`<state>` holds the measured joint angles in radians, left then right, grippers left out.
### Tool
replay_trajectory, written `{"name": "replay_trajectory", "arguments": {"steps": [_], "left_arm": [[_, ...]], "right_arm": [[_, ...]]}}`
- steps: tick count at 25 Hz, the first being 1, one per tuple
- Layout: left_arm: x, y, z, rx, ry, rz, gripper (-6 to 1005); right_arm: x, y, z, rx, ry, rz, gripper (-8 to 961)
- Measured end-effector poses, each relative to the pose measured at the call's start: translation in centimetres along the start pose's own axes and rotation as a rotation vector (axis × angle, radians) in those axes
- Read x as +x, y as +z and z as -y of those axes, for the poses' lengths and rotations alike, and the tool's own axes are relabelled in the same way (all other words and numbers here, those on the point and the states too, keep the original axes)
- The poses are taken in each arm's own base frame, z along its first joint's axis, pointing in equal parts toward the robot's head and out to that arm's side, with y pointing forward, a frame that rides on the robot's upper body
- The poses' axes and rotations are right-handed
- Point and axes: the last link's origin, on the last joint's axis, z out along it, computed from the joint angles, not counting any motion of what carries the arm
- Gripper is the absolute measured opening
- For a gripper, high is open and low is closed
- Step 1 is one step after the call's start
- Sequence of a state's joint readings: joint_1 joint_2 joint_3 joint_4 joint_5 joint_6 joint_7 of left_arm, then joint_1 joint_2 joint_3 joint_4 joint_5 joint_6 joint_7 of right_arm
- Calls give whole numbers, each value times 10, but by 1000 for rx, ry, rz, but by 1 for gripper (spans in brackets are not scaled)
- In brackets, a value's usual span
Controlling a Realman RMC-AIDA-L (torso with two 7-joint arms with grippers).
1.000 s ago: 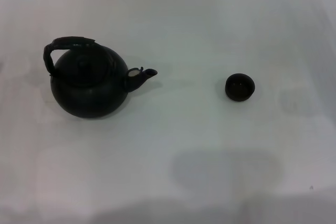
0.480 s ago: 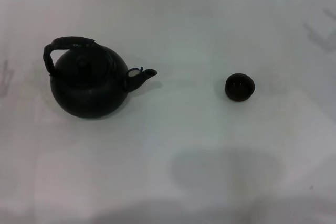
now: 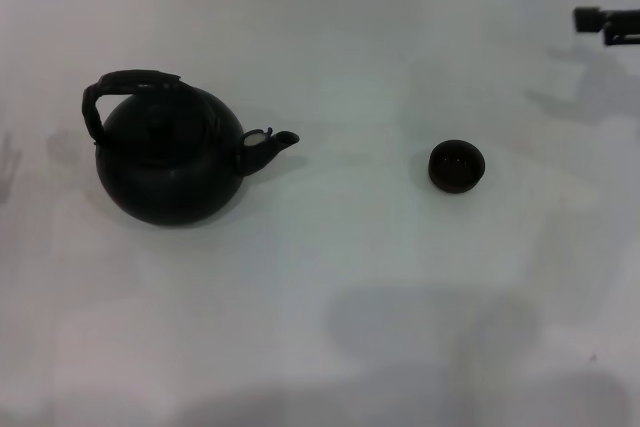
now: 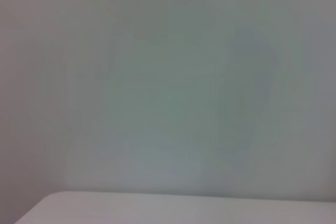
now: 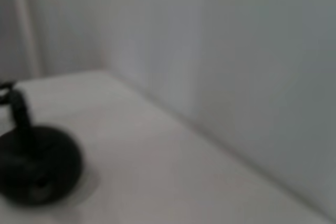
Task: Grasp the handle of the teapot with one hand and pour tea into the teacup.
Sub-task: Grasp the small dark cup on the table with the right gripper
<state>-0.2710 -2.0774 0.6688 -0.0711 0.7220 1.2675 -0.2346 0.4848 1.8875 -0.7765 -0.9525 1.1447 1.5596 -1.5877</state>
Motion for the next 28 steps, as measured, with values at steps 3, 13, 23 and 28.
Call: {"name": "replay_trajectory", "arguments": {"steps": [3, 13, 23, 28], "left_arm": [[0, -6, -3, -35, 8, -12, 846], [13, -22, -3, -108, 46, -116, 846], [14, -21, -2, -109, 58, -119, 846], [13, -20, -3, -109, 61, -115, 847]], "right_arm": [[-4, 16, -6, -77, -8, -105, 789], [9, 40, -24, -142, -29, -222, 791], [20, 60, -39, -181, -32, -263, 798], [31, 79, -40, -161, -59, -319, 864]]}}
